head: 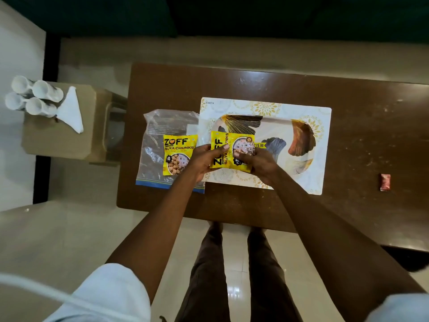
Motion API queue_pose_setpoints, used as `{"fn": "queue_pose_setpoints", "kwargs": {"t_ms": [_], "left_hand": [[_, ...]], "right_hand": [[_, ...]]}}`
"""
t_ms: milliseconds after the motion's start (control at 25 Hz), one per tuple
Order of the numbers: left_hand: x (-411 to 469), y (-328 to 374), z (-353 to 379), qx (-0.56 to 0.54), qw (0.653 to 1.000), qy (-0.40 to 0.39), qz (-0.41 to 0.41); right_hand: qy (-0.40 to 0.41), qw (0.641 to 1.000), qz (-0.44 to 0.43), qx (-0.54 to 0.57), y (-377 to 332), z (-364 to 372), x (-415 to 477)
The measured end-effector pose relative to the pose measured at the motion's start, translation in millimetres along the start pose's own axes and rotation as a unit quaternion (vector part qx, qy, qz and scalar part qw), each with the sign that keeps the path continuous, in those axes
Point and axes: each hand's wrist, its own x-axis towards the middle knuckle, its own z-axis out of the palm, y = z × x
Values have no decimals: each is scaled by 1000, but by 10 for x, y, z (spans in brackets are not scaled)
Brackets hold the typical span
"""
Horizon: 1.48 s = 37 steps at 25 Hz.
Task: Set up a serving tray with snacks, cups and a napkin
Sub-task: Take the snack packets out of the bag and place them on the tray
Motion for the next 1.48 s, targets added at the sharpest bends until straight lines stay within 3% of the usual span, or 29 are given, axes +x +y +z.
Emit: {"fn": "queue_pose_setpoints", "kwargs": {"t_ms": [160,360,480,600,760,960,1160,1280,1480], "left_hand": [[102,23,0,18,1000,-13,1],[227,54,72,22,1000,0,-11],[232,45,89,6,1000,-17,-12],[272,37,101,37,998,31,35],[407,194,97,102,987,89,87],[535,422,164,171,962,135,166],[680,433,207,271,926,180,193],[728,373,185,314,907,189,206],[739,363,161,309,913,175,202]], "right_hand": [[38,999,-19,-16,-34,69,60],[48,997,-12,53,-35,67,86],[70,997,-20,24,-35,62,127],[78,996,-15,30,-30,98,187],[159,987,-34,-3,-65,110,342],[242,962,-119,-38,-244,122,462],[327,940,-99,-27,-404,147,683],[353,929,-94,-62,-338,136,763],[365,920,-102,-104,-256,131,744]]}}
